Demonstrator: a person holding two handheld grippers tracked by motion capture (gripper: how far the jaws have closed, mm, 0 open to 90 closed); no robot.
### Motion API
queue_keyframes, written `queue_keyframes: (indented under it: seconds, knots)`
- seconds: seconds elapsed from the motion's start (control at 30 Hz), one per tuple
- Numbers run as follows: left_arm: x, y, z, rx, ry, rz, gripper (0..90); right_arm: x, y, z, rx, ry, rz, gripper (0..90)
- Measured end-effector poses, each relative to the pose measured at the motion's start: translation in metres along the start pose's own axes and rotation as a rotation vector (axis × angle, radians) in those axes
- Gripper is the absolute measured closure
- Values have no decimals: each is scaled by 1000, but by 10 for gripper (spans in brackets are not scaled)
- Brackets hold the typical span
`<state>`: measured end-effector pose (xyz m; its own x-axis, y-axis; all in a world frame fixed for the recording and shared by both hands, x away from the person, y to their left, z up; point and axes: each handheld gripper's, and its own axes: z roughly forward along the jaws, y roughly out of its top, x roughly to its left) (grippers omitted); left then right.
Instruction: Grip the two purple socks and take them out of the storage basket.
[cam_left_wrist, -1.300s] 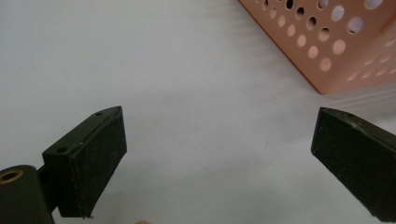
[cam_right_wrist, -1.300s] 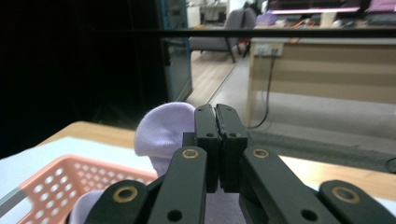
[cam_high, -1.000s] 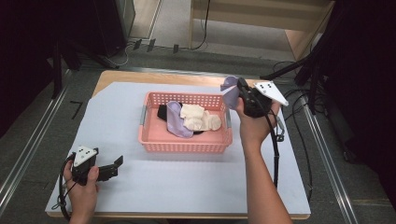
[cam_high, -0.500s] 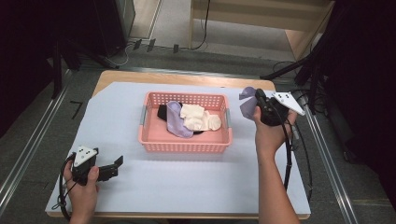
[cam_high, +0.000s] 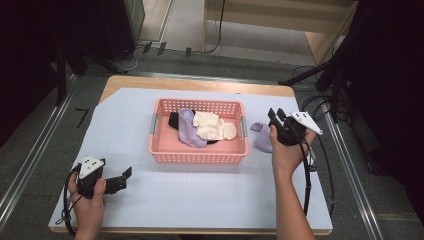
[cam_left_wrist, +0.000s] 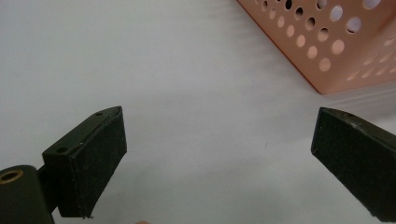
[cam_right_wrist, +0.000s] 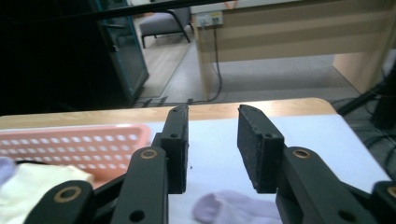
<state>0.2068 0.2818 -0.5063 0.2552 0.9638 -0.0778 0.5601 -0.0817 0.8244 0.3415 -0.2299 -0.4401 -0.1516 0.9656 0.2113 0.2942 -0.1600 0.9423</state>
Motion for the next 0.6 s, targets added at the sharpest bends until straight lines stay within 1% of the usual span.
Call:
queue_keyframes:
  seconds: [0.03, 0.07, 0.17, 0.2, 0.23, 0.37, 0.4, 0.47, 0.5, 0.53, 0.57, 0.6]
  knots:
    - [0, 0, 0, 0, 0, 0, 42, 0, 0, 0, 0, 0, 0, 634]
    - [0, 0, 0, -1, 0, 1, 42, 9, 1, 0, 1, 23, -6, 625]
    - [0, 0, 0, 0, 0, 3, 42, 22, 2, 2, -3, 63, -24, 618]
    - [0, 0, 0, 0, 0, 3, 42, 22, 2, 2, -3, 63, -24, 618]
    - [0, 0, 0, 0, 0, 3, 42, 32, 1, 4, 4, 87, -30, 616]
    - [0, 0, 0, 1, -1, 0, 42, 53, 1, 11, 24, 145, -35, 617]
    - [0, 0, 0, 1, -2, 2, 42, 53, 1, 11, 24, 145, -35, 617]
    - [0, 0, 0, 3, -3, 2, 42, 64, 0, 14, 42, 176, -29, 618]
    - [0, 0, 0, 2, -3, 0, 42, 74, -2, 18, 57, 196, -45, 619]
    - [0, 0, 0, 2, -3, 0, 42, 74, -2, 18, 57, 196, -45, 619]
    - [0, 0, 0, 3, -3, -1, 42, 85, -5, 23, 69, 217, -55, 620]
    - [0, 0, 0, 2, -2, -1, 42, 88, -6, 24, 72, 220, -57, 620]
